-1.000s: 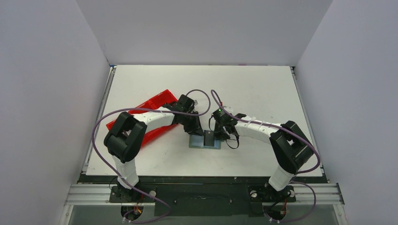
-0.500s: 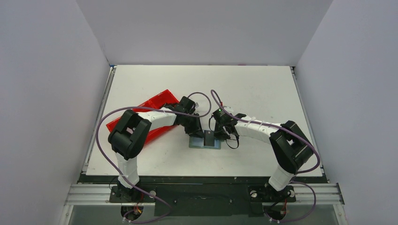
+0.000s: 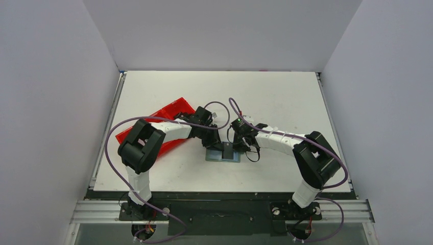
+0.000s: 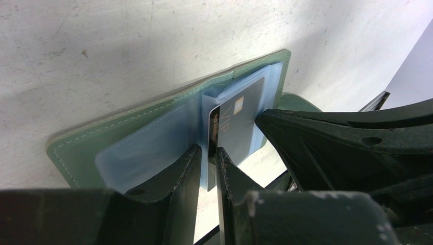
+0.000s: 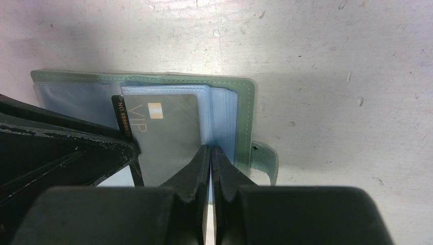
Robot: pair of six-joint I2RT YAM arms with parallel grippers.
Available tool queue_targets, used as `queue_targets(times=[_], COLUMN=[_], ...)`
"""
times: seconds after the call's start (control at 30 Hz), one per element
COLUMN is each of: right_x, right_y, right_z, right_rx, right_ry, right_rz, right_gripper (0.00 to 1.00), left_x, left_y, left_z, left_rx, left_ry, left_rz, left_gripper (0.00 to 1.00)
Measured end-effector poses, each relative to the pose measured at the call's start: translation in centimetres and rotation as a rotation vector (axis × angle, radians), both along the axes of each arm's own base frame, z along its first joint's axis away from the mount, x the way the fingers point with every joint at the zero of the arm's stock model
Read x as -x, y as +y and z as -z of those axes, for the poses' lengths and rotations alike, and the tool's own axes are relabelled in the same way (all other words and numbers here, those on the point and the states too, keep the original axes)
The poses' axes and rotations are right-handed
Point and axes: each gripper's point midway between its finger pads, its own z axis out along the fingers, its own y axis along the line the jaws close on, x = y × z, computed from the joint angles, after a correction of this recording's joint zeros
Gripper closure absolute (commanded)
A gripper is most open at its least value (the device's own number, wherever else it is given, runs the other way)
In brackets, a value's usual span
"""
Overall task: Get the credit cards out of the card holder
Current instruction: Remove the credit card from the card holder.
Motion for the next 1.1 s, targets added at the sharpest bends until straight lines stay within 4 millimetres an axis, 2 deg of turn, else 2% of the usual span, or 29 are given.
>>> queue_targets(times=[0.2,0.6,1.1], right_x=[-0.1,-0.2,-0.6], right_y=[0.2,0.4,0.5], right_z=[0.0,0.1,0.2], right_rx=[0.000,0.003,-0.012], right_ry=[0.000,-0.005,-0.023], right_rz=[-0.003,-0.007,-0.004], right_gripper=[1.00,1.00,1.00], left_x=[0.1,0.1,-0.1], left_y=[-0.3,-0.4,1.1], left_z=[-0.1,-0.2,0.0], left_rx=[0.027,0.048,0.089], left_ry=[0.001,0.015,0.042], left_rz=[0.003,-0.006,-0.023], left_gripper=[0.87,1.00,1.00])
